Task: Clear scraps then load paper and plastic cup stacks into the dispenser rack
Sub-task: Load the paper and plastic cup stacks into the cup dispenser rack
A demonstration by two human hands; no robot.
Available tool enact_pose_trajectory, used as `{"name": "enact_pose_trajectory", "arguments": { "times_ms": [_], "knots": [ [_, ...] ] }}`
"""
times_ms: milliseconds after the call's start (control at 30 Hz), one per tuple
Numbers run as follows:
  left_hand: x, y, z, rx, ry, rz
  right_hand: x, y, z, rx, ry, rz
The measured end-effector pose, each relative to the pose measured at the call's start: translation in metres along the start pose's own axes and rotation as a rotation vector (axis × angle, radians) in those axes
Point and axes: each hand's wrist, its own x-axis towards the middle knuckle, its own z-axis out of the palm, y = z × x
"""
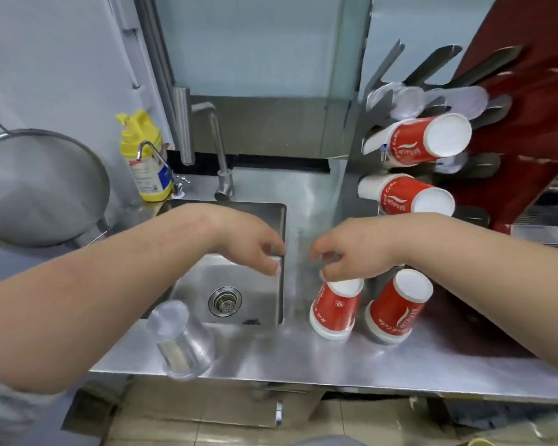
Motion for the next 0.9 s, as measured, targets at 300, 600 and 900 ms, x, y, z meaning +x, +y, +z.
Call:
{"name": "enact_pose_trajectory", "arguments": {
  "times_ms": [300,600,900],
  "knots": [
    [0.074,0.040,0.056,-0.281,0.053,0.020,-0.005,0.043,0.061,0.100,0.217,0.117],
    [0.095,0.055,0.133,-0.840,0.350,-0.033,0.013,0.041,0.116,0.472,0.373,0.168],
    [0.105,0.069,0.175,-1.018,0.335,-0.049,0.026,0.035,0.150,0.676,0.515,0.203]
  ]
}}
